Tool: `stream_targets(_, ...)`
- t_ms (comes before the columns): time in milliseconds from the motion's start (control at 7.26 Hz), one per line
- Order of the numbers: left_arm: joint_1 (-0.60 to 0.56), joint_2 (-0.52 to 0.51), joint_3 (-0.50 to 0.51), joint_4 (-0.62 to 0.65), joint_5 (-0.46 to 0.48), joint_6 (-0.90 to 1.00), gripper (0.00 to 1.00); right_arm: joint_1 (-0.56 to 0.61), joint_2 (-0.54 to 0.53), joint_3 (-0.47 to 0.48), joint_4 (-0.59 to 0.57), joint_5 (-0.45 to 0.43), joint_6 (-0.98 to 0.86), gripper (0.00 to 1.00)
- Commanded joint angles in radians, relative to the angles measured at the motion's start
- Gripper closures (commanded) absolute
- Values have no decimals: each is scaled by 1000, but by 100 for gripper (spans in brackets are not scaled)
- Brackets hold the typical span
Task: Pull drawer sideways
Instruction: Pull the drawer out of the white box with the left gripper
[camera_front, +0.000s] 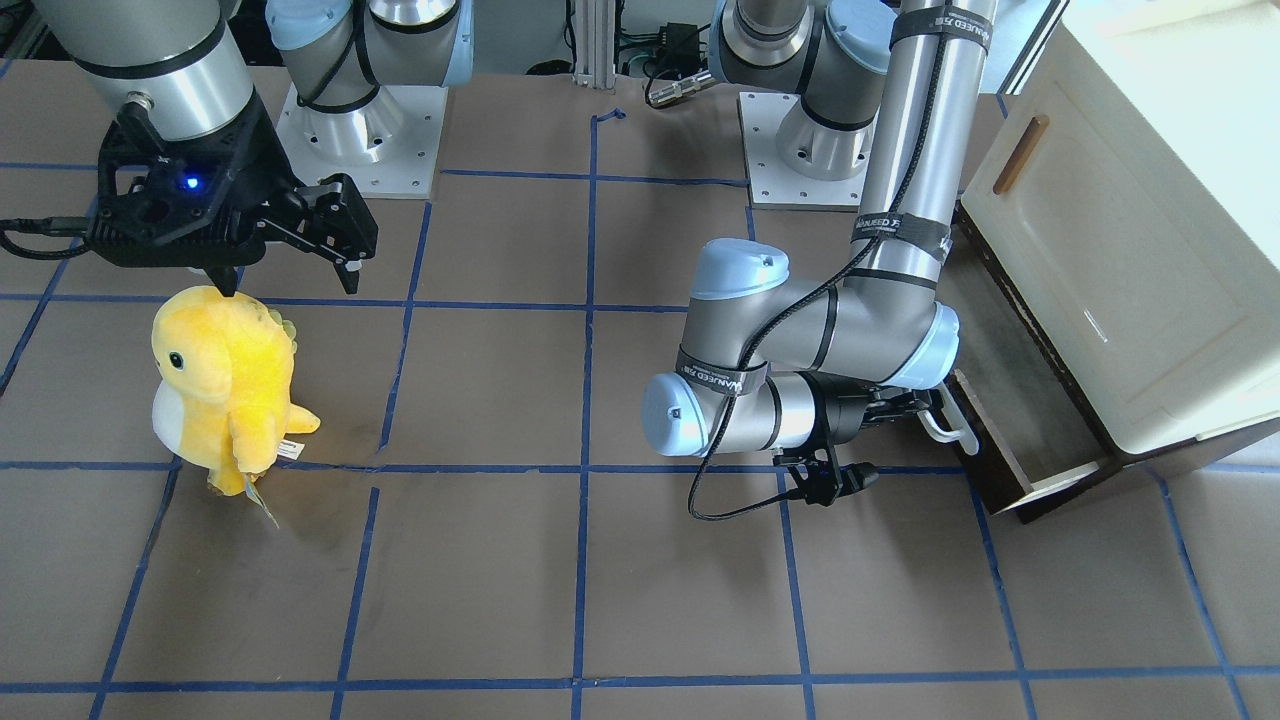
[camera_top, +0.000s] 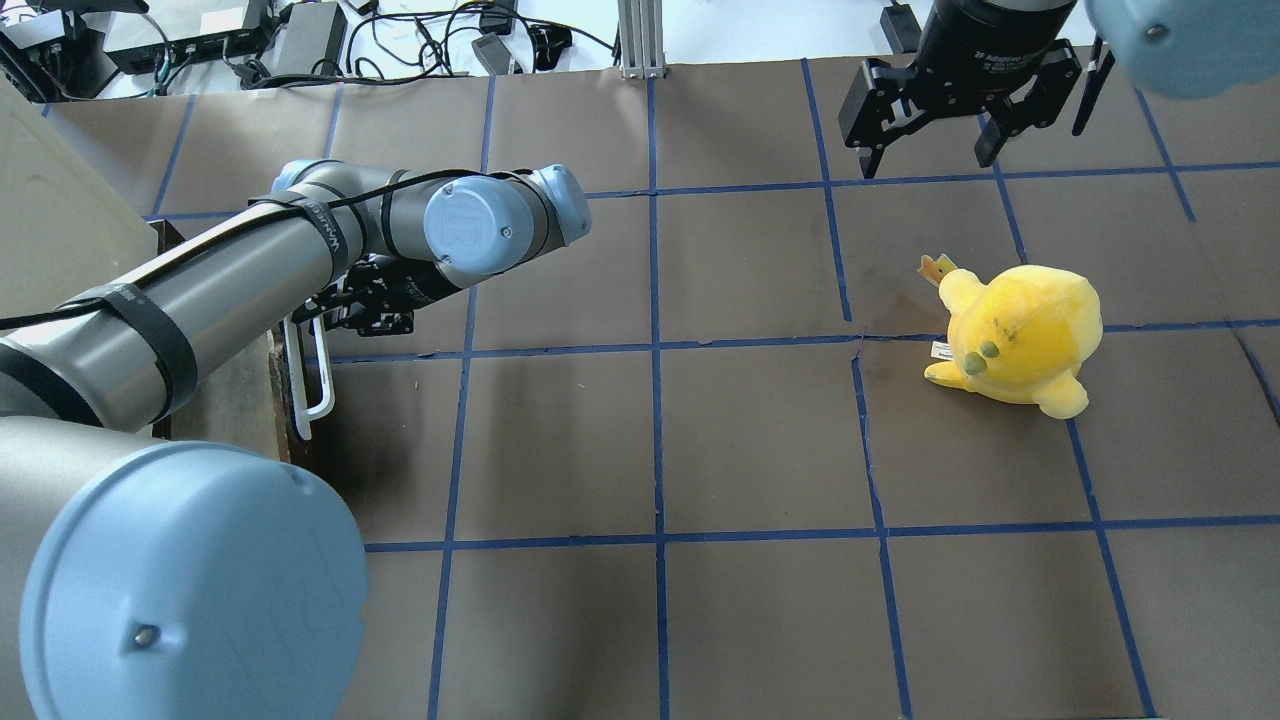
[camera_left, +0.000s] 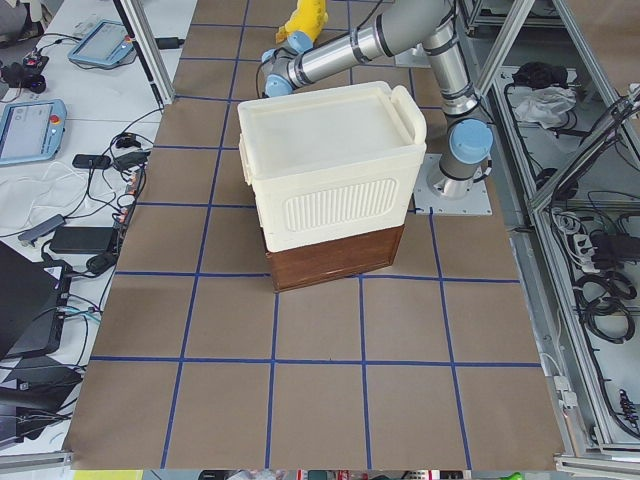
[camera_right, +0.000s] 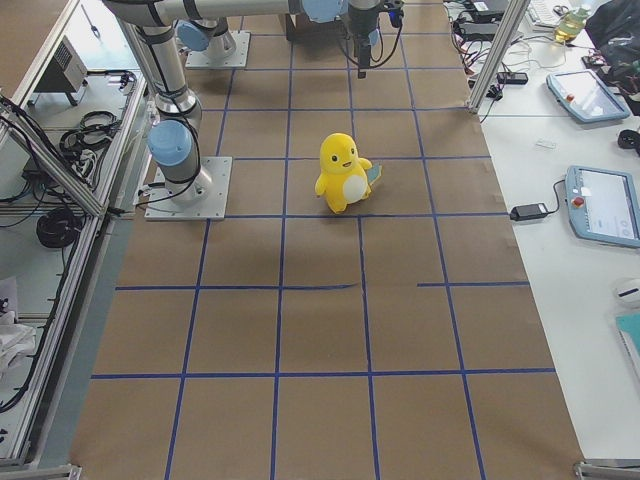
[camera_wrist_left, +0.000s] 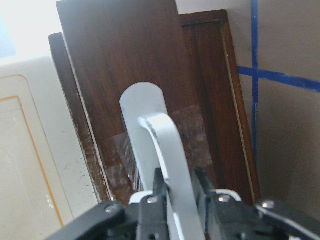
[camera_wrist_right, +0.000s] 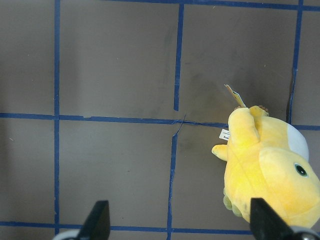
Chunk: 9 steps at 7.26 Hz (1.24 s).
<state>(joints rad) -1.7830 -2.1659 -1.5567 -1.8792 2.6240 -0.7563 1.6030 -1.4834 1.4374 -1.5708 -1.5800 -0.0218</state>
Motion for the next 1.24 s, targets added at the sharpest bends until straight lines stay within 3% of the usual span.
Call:
stream_targets(0, -9, -5, 6, 0, -4, 0, 92, 0, 0, 0, 0, 0, 0, 0)
stream_targets(275, -15, -2, 6, -2, -4, 27, 92, 0, 0, 0, 0, 0, 0, 0)
stream_targets(413, -15, 12, -6, -5, 14, 35, 54, 0, 0, 0, 0, 0, 0, 0)
stream_targets(551, -13, 35, -26, -15, 34, 90, 38, 0, 0, 0, 0, 0, -1, 0)
stream_targets(688, -12, 44, -55, -5, 40, 139, 3, 0, 0, 0, 0, 0, 0, 0)
stream_targets(1101, -7, 72, -36, 24, 41, 162, 0, 0, 0, 0, 0, 0, 0, 0)
